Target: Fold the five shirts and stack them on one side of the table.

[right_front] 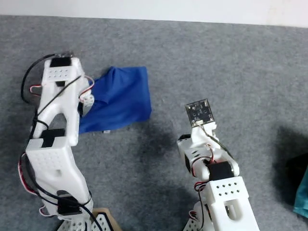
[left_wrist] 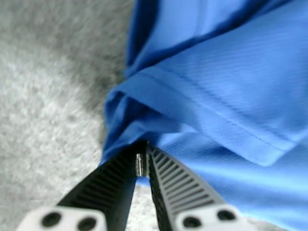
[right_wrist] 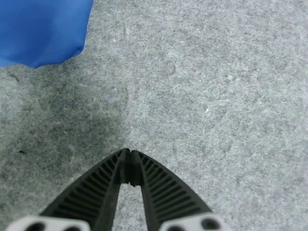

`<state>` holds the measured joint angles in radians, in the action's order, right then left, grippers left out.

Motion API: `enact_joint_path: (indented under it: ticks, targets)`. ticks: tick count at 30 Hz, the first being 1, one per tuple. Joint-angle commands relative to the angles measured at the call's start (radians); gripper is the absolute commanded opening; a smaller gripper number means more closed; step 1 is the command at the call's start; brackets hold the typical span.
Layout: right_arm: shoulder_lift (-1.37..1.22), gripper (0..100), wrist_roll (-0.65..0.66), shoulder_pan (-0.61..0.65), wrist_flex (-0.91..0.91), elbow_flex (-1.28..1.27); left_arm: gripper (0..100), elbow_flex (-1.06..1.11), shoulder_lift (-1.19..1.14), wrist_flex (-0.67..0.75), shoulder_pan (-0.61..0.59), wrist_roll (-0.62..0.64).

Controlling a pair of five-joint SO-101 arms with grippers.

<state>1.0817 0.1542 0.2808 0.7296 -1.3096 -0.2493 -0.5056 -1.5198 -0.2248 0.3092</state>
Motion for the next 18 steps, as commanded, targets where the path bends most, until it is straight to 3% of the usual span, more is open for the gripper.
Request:
enact_joint_path:
  ticks: [1, 11, 18]
  targets:
    - [-0.004, 0.8, -0.011, 0.008, -0.021, 0.005, 1, 0.030, 0.031, -0.006, -0.022, 0.002]
    - [-0.004, 0.8, -0.008, 0.010, -0.021, 0.005, 1, -0.185, 0.031, -0.026, 0.051, 0.008]
    - [-0.004, 0.8, -0.006, 0.010, -0.024, 0.005, 1, -0.363, 0.024, -0.172, 0.177, 0.006]
